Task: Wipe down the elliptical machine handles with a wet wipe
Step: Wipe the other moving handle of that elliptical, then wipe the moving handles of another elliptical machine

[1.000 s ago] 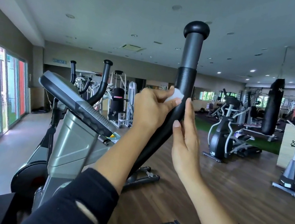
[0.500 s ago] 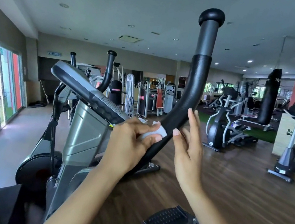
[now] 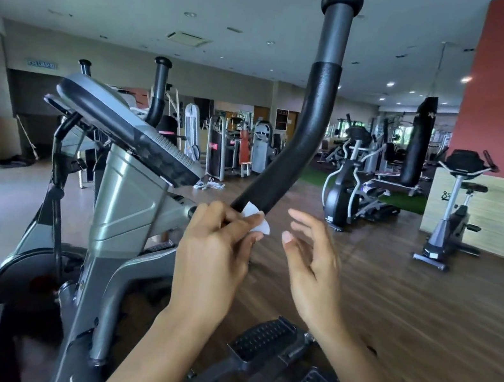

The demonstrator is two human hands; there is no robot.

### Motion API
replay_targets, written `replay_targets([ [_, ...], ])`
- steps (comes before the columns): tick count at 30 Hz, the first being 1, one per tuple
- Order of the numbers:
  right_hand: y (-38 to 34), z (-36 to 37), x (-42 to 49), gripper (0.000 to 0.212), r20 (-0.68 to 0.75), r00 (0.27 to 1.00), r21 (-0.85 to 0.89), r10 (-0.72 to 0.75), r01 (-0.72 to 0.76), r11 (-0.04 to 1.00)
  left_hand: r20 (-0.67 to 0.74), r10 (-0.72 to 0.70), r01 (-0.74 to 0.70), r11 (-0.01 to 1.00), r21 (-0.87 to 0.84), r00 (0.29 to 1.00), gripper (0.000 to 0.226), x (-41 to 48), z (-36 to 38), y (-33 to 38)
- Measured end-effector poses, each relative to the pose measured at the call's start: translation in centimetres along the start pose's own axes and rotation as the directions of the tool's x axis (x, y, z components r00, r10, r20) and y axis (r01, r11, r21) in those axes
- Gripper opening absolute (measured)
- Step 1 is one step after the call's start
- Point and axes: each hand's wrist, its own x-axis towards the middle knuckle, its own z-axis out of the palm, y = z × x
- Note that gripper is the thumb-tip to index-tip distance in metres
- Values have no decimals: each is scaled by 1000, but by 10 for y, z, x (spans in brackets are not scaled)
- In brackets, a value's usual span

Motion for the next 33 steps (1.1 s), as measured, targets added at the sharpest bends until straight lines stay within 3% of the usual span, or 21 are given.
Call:
replay_targets([
  [5, 13, -32, -26, 26, 76, 994, -154, 79, -67, 986, 125, -60, 69, 995, -70, 990, 25, -35, 21, 6],
  [9, 32, -57, -56, 25, 142, 962, -317, 235, -181, 931, 220, -122, 156, 977, -145, 968, 30, -69, 50, 8],
  [15, 82, -97, -108, 31, 166, 894, -493, 416, -291, 820, 355, -128, 212, 954, -210, 926, 5, -119, 102, 24],
  [23, 164, -176, -151, 40, 121, 792, -625, 598, -407, 666, 666, -192, 397, 902, -169, 720, 17, -181, 225, 54],
  [27, 213, -229, -142, 23, 89, 805, -698, 586, -370, 614, 740, -175, 428, 889, -165, 650, 12, -198, 303, 84],
  [30, 255, -271, -125, 32, 106, 807, -670, 581, -374, 641, 759, -189, 439, 888, -139, 623, 7, -198, 366, 112],
  [33, 305, -321, -108, 26, 48, 744, -675, 666, -468, 571, 779, -210, 457, 883, -108, 590, 9, -192, 427, 140],
])
